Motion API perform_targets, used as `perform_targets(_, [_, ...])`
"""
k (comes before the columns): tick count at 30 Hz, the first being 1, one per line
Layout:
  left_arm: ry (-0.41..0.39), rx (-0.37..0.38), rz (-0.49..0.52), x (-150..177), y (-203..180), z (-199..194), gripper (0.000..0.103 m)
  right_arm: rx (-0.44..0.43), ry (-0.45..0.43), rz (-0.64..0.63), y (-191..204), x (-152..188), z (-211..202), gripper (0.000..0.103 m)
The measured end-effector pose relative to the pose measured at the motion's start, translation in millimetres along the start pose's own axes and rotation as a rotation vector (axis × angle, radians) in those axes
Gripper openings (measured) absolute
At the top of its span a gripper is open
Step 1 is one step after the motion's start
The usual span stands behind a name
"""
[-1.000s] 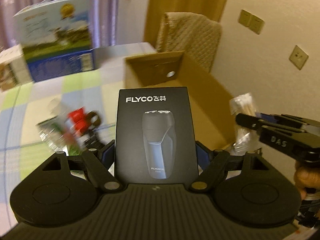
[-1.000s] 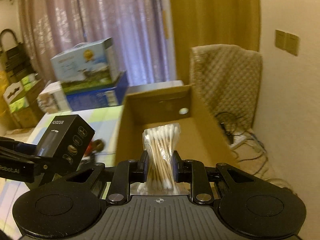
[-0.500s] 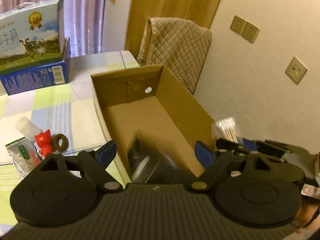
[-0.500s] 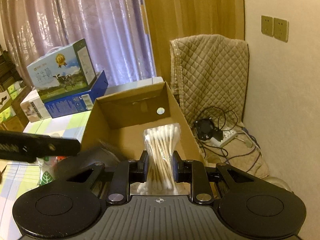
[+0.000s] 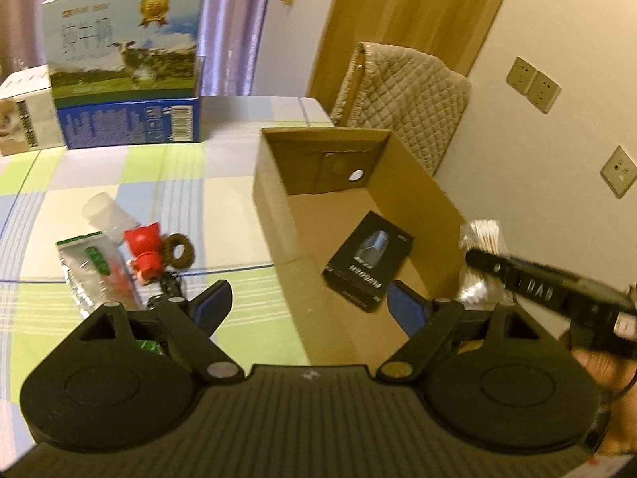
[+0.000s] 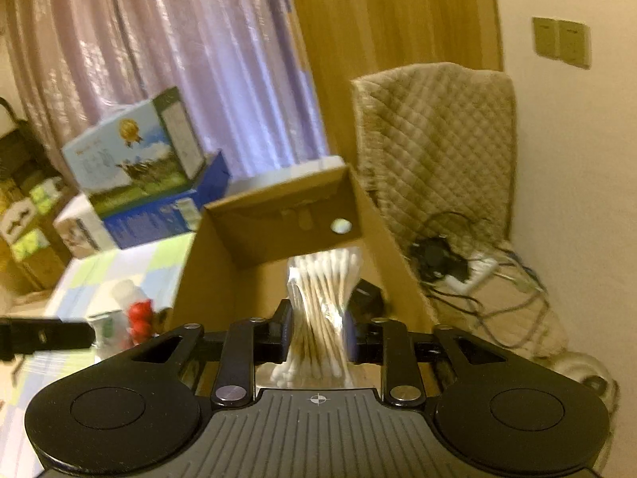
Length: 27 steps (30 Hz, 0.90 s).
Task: Organize objects
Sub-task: 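Carry both items into the cardboard box and open both tools, then withdraw both tools from the cardboard box back over the table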
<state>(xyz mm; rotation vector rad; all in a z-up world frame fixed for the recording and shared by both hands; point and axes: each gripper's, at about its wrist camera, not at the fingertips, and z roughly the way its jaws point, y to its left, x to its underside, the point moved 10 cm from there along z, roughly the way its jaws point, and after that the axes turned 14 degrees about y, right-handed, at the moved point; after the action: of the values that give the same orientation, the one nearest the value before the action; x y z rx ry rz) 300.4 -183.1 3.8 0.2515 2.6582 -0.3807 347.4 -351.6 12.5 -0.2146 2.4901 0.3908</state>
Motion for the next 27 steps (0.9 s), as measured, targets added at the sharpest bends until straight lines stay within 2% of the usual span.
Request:
perform_targets(1, [0.0, -0.006, -0.004, 2.8, 3.8, -0.9, 0.082, 0.015, -0.013, 0.011, -2.4, -1.3, -2.1, 0.049])
perform_targets(2, [0.0, -0.012, -0.009, 5.6, 7.7, -1.9, 0.082, 0.017, -0.024, 0.019, -3.7, -2.6, -4.9, 0.05])
perform_targets(6, [-0.003, -0.032, -0.03, 16.5, 22.8, -7.9, 0.083, 0.005, -0.025, 0.059, -5.8, 1.5, -14.9, 0.051])
perform_targets(11, [-0.012, -0.052, -0.071, 34.4, 45.7, -19.1, 0.084, -0.018, -0.028, 0.062, 9.8, 13.5, -34.5, 0.051])
perform_targets(20, [-0.037, -0.118, -0.127, 79.5, 91.8, -53.2, 0.087, -0.082, -0.06, -0.004, 72.5, 39.3, -71.9, 0.051])
perform_targets(27, [-0.052, -0.168, -0.153, 113.9, 125.8, -78.0, 0.089, -0.127, 0.004, -0.052, 121.5, 91.6, -72.3, 0.051])
